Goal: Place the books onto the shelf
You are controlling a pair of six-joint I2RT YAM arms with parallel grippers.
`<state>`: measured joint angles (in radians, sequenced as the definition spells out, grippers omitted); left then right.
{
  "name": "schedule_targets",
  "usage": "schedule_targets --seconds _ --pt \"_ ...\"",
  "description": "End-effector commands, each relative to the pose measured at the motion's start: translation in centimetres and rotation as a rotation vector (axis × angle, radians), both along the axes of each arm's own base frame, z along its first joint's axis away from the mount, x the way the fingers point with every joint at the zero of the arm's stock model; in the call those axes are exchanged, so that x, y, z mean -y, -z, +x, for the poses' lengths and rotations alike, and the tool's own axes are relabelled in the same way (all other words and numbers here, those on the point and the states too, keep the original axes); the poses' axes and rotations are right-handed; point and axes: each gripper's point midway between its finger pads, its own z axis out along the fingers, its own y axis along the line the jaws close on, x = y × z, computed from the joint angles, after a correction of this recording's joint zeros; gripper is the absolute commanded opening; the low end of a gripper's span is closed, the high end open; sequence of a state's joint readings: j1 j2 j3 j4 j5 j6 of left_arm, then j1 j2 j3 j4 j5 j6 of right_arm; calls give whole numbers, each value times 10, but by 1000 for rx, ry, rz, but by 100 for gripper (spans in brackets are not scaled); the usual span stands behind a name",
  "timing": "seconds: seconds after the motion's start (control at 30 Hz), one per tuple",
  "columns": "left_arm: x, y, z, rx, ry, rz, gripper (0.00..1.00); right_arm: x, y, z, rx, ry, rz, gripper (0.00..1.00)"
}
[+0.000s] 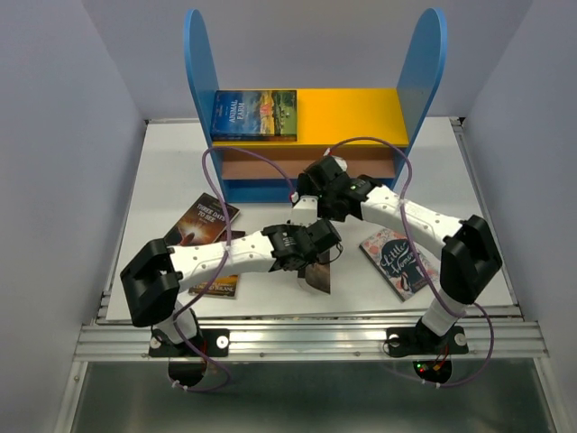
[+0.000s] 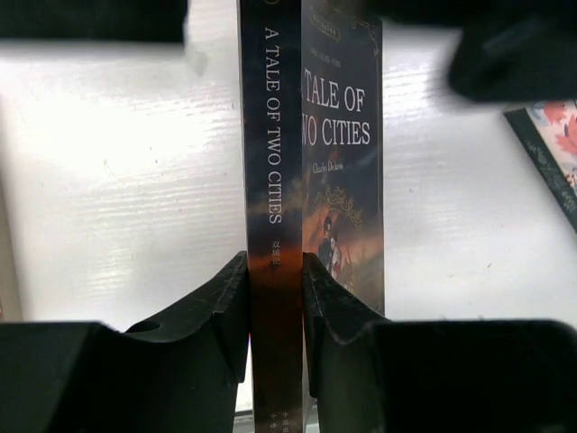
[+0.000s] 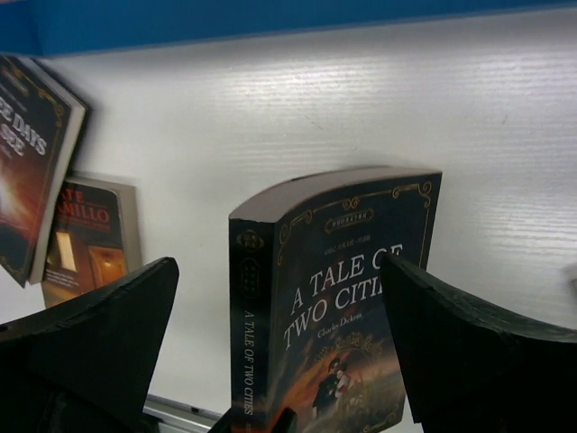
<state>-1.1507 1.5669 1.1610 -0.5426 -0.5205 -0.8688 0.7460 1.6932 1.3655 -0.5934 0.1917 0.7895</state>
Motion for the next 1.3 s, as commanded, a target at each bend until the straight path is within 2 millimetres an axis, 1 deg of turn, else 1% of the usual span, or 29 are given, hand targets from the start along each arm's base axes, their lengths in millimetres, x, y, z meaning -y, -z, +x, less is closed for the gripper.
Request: schedule_targets --seconds 0.0,0.03,0.07,0.13,0.2,0.23,0.27,0.3,0.33,0.37,0.4,0.43,0.47,0.5,0.53,0.63,0.67,0.73,0.77,0.83,0.87,1.0,1.03,1.07,1.1,1.17,1.2,1.23,1.27 --pt "-10 -13 -11 11 32 -19 0 5 -80 26 242 87 74 100" --pt "-6 -14 -13 10 48 -46 0 10 -84 26 260 106 69 100" --pt "-7 -23 -12 23 36 -80 0 17 -98 25 290 132 84 100" --pt "-2 -36 -9 62 50 -134 0 33 -110 26 338 192 71 100" --pt "-9 -52 -6 100 20 -199 0 48 -113 21 363 233 62 100" --pt "-9 -58 -3 126 20 -236 0 62 -127 17 403 271 68 100" --pt "-11 -65 -1 145 12 -268 0 69 -129 14 414 295 70 100" --pt "-14 -83 0 176 6 -332 0 79 -117 8 404 309 47 100" --pt "-14 -90 4 203 5 -379 0 91 -126 2 436 345 59 100" --pt "-19 -108 4 234 -4 -445 0 98 -123 -1 438 371 61 100" --pt "-21 -116 6 249 -5 -484 0 107 -107 -7 423 382 34 100" --pt "-21 -124 9 271 2 -527 0 115 -109 -12 437 399 38 100" --pt "-25 -139 8 296 6 -575 0 119 -104 -16 431 415 43 100" --pt "-27 -148 8 318 18 -600 0 122 -99 -19 422 423 40 100" --pt "-28 -159 8 345 31 -621 0 130 -84 -23 403 433 18 100" --pt "-35 -189 5 409 56 -667 0 142 -71 -29 388 468 11 100" --pt "-40 -205 3 453 82 -674 0 145 -59 -32 370 476 -3 100" --pt "-45 -224 4 499 86 -686 0 149 -49 -35 349 488 -9 100" --pt "-48 -242 4 545 102 -693 0 150 -39 -38 328 488 -16 100" --pt "-48 -264 1 596 139 -722 0 152 -31 -40 308 498 -15 100" --pt "-51 -282 -1 644 160 -735 0 153 -28 -42 300 502 -13 100" --pt "-52 -331 -8 749 224 -798 0 156 -26 -42 306 498 -36 100" --pt "-53 -340 -8 783 241 -790 0 157 -27 -42 312 498 -38 100" --pt "-52 -358 -8 823 248 -816 0 159 -29 -43 318 497 -37 100" --pt "-52 -365 -7 846 246 -816 0 159 -32 -43 325 496 -31 100" --pt "-53 -380 3 894 199 -801 0 161 -34 -42 328 504 -24 100" --pt "-45 -387 12 903 183 -790 0 161 -37 -43 332 502 -16 100" --pt "-46 -396 20 928 145 -790 0 161 -35 -44 327 498 -16 100" --pt "-46 -413 25 955 128 -814 0 161 -35 -45 327 496 -12 100"
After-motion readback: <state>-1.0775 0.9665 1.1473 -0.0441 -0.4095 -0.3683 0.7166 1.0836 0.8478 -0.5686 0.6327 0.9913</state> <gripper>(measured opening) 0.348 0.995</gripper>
